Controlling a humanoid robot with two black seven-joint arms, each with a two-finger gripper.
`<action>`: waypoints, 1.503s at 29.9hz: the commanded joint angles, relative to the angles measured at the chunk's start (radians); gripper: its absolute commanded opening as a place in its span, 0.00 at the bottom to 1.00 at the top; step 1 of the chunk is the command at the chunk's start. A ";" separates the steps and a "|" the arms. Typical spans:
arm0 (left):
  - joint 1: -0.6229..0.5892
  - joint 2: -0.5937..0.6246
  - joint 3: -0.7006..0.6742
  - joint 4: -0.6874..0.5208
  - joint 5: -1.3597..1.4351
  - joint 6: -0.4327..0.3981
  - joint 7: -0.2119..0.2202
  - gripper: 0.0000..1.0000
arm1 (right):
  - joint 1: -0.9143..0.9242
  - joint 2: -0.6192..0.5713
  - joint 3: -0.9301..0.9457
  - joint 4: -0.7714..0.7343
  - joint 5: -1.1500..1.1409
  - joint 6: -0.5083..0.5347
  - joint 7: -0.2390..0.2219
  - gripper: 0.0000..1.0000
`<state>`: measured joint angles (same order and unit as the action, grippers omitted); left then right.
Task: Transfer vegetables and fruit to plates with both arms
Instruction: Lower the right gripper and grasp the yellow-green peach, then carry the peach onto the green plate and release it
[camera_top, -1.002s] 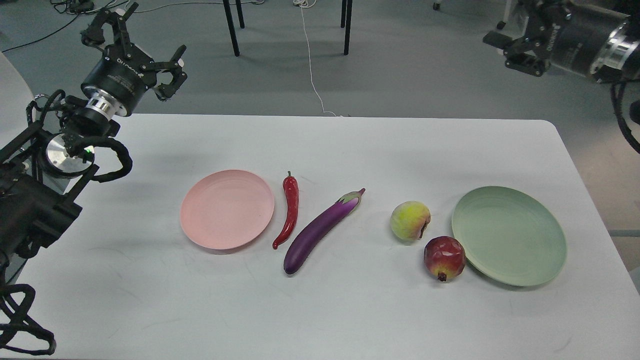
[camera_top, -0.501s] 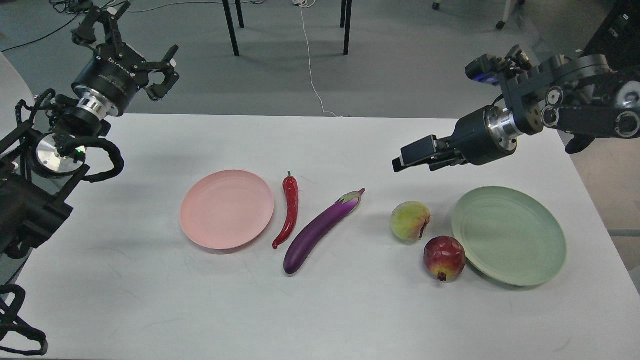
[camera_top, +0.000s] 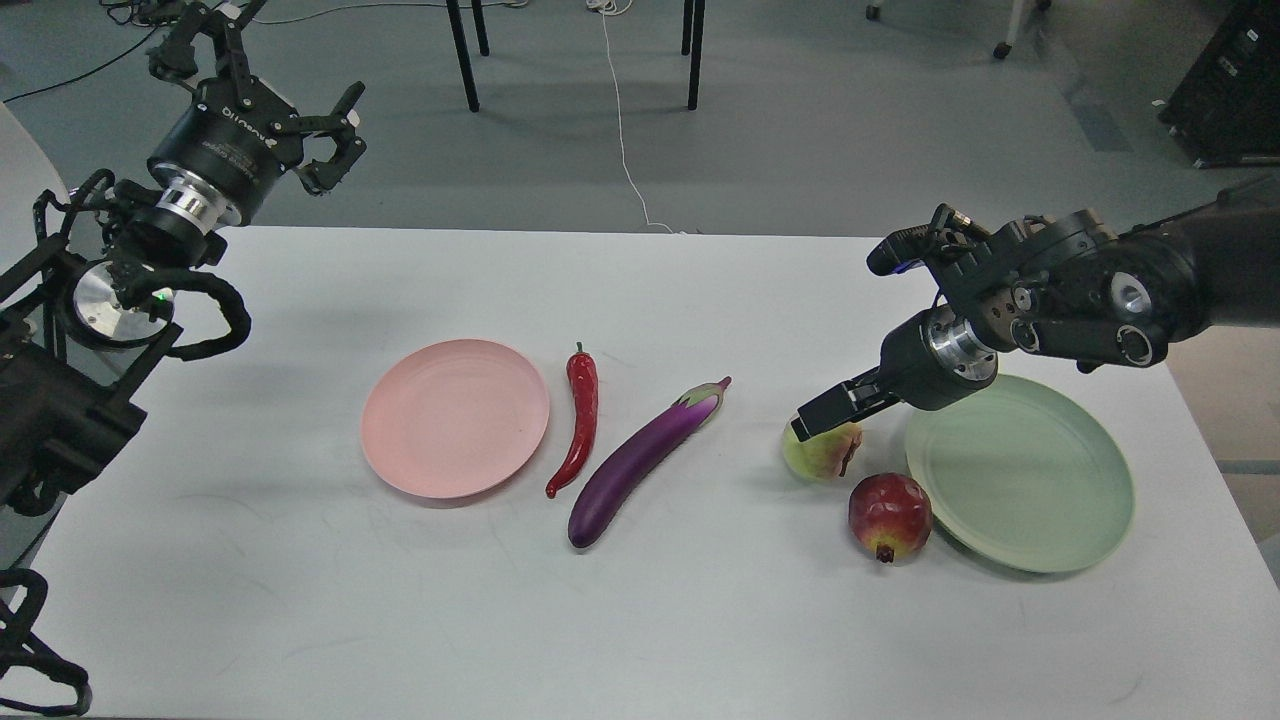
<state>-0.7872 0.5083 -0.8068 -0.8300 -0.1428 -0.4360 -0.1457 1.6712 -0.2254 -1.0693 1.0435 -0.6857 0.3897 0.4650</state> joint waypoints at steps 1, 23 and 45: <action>0.000 0.001 0.000 0.000 0.000 0.000 -0.002 0.98 | -0.021 0.046 0.000 -0.031 0.002 0.000 -0.002 0.97; 0.011 0.042 0.000 0.011 0.000 -0.004 -0.009 0.98 | -0.090 0.167 -0.037 -0.091 0.003 -0.002 -0.005 0.85; 0.002 0.036 -0.002 0.002 0.006 -0.004 -0.006 0.98 | 0.055 -0.354 -0.057 0.096 -0.126 0.000 0.006 0.68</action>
<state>-0.7852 0.5468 -0.8084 -0.8269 -0.1409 -0.4428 -0.1521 1.7644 -0.4905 -1.1260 1.1420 -0.7764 0.3892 0.4709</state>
